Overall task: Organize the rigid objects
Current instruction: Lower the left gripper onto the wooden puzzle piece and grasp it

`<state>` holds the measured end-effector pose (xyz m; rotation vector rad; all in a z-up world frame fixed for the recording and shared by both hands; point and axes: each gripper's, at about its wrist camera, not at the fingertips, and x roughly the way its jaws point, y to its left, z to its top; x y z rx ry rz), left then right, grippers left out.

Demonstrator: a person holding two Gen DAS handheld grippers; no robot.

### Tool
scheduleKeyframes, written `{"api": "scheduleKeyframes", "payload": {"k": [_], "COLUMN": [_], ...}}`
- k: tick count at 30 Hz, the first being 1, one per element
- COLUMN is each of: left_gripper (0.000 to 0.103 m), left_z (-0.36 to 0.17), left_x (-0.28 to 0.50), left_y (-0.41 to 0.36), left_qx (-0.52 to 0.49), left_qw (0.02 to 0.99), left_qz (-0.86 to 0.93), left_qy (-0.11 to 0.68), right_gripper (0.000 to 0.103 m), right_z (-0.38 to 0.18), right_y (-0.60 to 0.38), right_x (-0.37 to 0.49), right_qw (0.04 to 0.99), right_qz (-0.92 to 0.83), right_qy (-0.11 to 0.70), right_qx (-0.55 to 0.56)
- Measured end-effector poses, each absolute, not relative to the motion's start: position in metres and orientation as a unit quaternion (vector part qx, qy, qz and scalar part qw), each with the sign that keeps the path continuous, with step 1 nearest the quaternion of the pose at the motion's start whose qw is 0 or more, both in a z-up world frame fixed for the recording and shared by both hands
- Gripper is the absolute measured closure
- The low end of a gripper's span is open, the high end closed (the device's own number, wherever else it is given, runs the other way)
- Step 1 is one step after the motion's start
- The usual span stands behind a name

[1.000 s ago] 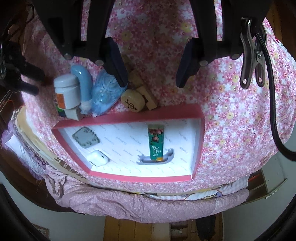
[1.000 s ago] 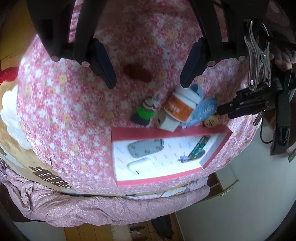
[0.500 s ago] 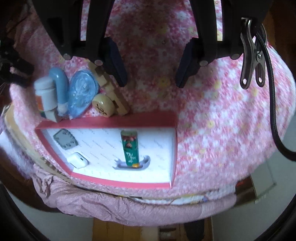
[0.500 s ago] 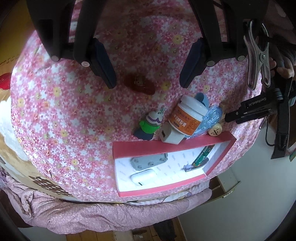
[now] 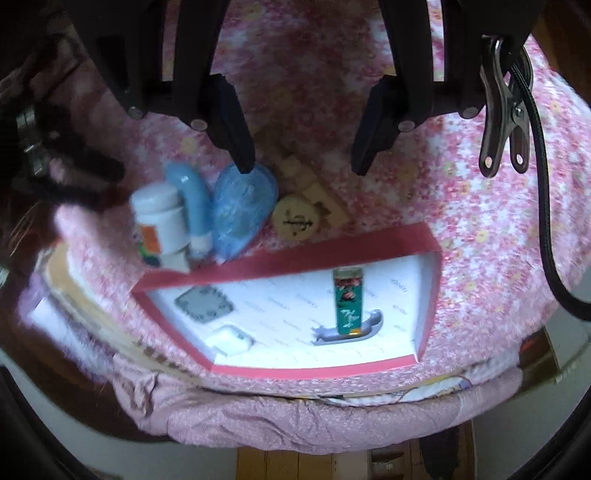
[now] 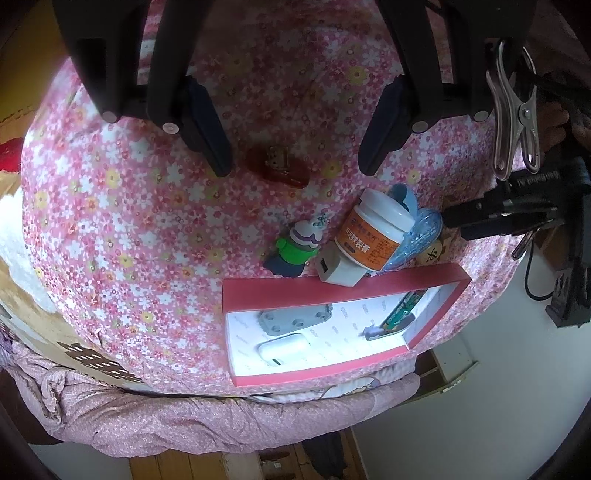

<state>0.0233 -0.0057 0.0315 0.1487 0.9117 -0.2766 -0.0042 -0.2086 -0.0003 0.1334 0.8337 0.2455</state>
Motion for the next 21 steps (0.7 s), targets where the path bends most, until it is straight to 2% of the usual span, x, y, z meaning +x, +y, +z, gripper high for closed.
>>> {"api": "scheduleKeyframes", "payload": {"k": [16,21], "left_gripper": [0.043,0.044], "left_z": [0.028,0.030], "left_x": [0.030,0.031], "left_y": [0.056,0.072], "left_qx": [0.103,0.062], "left_qw": [0.908,0.909], "left_qz": [0.047,0.017], "left_qy": [0.404,0.412], "right_gripper": [0.030,0.030], "right_z": [0.000,-0.001], "right_y": [-0.208,-0.208], "right_x": [-0.005,-0.005], "right_qw": [0.906,0.906], "right_qz": [0.119,0.119], "right_qy": [0.402,0.402], "right_qx": [0.065,0.066]}}
